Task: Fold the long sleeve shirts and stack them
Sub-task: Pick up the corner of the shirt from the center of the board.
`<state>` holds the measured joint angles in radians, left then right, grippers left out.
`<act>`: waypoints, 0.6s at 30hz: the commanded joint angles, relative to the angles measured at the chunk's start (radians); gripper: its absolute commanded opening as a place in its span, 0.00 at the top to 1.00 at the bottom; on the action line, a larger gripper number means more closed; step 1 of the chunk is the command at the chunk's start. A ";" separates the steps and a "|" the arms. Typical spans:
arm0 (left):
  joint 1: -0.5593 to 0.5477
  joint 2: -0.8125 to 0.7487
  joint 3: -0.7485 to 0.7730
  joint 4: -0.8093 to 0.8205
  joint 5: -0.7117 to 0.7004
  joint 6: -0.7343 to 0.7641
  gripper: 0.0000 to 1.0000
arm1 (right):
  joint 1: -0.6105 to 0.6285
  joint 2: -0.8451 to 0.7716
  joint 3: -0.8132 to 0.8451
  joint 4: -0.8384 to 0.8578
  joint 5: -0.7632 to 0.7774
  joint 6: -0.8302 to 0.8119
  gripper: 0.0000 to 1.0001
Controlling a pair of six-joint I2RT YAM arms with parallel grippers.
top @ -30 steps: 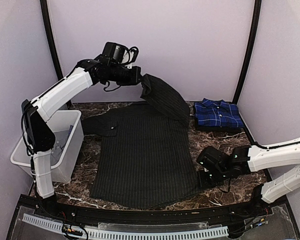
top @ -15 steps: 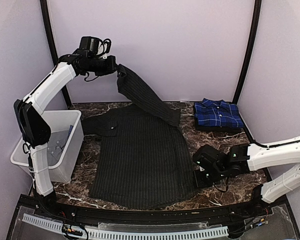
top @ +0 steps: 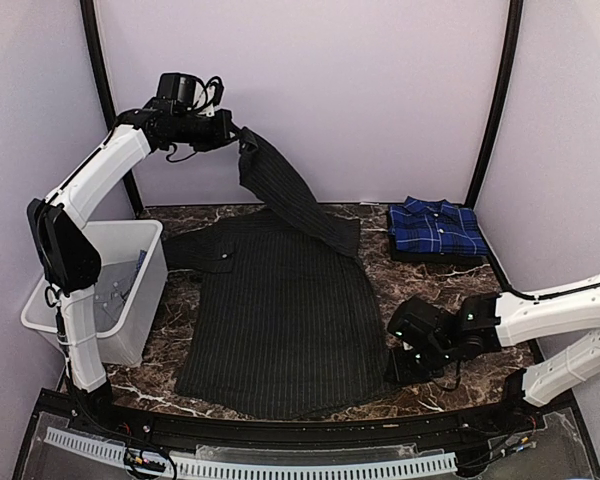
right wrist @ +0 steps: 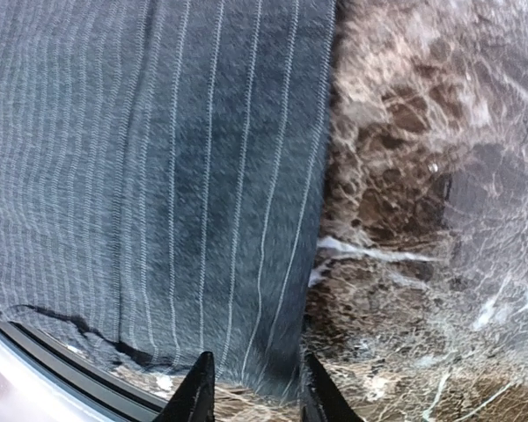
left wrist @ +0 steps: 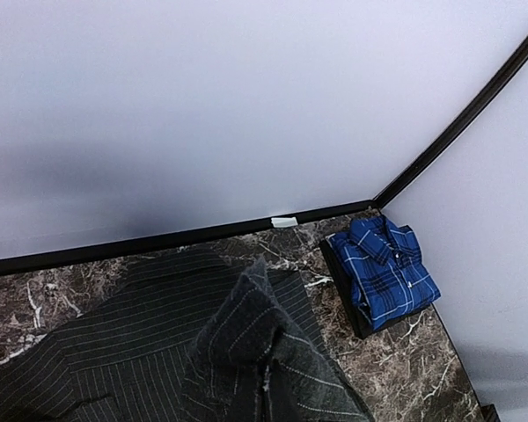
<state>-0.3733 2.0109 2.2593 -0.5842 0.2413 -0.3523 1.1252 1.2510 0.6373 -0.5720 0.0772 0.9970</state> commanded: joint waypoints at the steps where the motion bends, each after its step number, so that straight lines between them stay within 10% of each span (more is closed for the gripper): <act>1: 0.005 -0.033 -0.026 0.058 0.057 -0.023 1.00 | 0.007 -0.017 -0.052 0.020 0.002 0.048 0.67; 8: 0.005 -0.029 -0.038 0.084 0.085 -0.038 1.00 | 0.007 -0.018 -0.111 0.110 -0.027 0.080 0.70; 18: 0.005 -0.032 0.018 0.092 0.050 -0.028 1.00 | 0.043 -0.030 0.045 -0.019 0.110 0.067 1.00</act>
<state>-0.3733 2.0109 2.2322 -0.5243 0.3054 -0.3862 1.1343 1.2396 0.5785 -0.5190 0.0853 1.0573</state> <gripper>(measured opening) 0.005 0.005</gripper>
